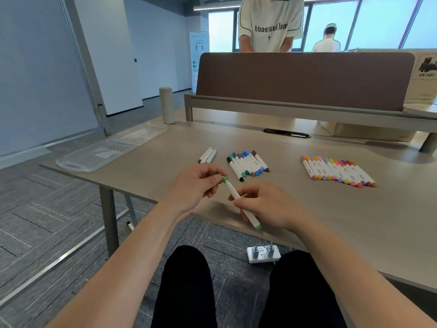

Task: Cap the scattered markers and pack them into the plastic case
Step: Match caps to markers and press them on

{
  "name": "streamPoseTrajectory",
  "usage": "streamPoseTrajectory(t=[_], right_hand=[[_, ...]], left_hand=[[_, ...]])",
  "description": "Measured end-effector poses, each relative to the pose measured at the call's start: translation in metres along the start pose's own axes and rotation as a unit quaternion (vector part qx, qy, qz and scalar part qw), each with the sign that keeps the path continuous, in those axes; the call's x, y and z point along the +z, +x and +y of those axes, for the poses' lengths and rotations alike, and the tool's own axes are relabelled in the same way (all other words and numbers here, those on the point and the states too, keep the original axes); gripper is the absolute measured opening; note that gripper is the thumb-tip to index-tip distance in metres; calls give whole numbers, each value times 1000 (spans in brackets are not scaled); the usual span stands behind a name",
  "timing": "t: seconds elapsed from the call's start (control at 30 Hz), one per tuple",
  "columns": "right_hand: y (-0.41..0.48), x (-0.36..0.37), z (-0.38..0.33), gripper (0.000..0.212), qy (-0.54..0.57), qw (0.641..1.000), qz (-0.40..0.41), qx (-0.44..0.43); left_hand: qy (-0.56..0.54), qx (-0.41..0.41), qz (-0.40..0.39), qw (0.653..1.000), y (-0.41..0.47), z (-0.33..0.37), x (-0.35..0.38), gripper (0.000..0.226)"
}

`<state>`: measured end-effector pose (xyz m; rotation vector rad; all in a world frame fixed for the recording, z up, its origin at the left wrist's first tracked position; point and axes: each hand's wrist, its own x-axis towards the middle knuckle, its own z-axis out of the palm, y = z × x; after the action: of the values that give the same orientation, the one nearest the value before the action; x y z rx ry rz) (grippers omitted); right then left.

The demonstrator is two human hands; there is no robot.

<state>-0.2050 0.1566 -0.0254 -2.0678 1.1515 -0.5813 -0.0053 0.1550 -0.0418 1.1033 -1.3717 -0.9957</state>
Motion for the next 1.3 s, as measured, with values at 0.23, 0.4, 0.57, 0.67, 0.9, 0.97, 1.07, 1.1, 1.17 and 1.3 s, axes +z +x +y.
streamPoseTrajectory(t=[0.23,0.4,0.57,0.67,0.9,0.97,1.07,1.1,1.17,1.3], right_hand=[[1,-3,-7,23,-3,1000,11,-21],[7,-4,-8,25,-10,999,27,-24],[22,0,-15,26,-12,998,62,-25],[46,-5,-16,8,30,993,114,1],[135,-8,-8,18,-234,961,113,95],[152,-4,-7,16,-287,947,93,110],[168,0,-6,11,-337,929,55,143],[172,1,-5,11,-350,924,44,149],[174,4,1,12,-355,924,65,127],[186,4,3,18,-417,896,43,146]], left_hand=[[11,37,27,999,2,12,8,16],[26,57,101,993,5,5,21,15],[33,51,114,992,14,8,22,29],[65,28,103,992,28,10,12,52],[88,-49,173,980,70,8,-22,25],[102,-59,174,978,81,8,-31,25],[98,-61,174,978,93,6,-40,23],[97,-65,171,978,96,5,-42,23],[94,-74,164,979,102,0,-46,22],[86,-86,159,980,114,-9,-55,21]])
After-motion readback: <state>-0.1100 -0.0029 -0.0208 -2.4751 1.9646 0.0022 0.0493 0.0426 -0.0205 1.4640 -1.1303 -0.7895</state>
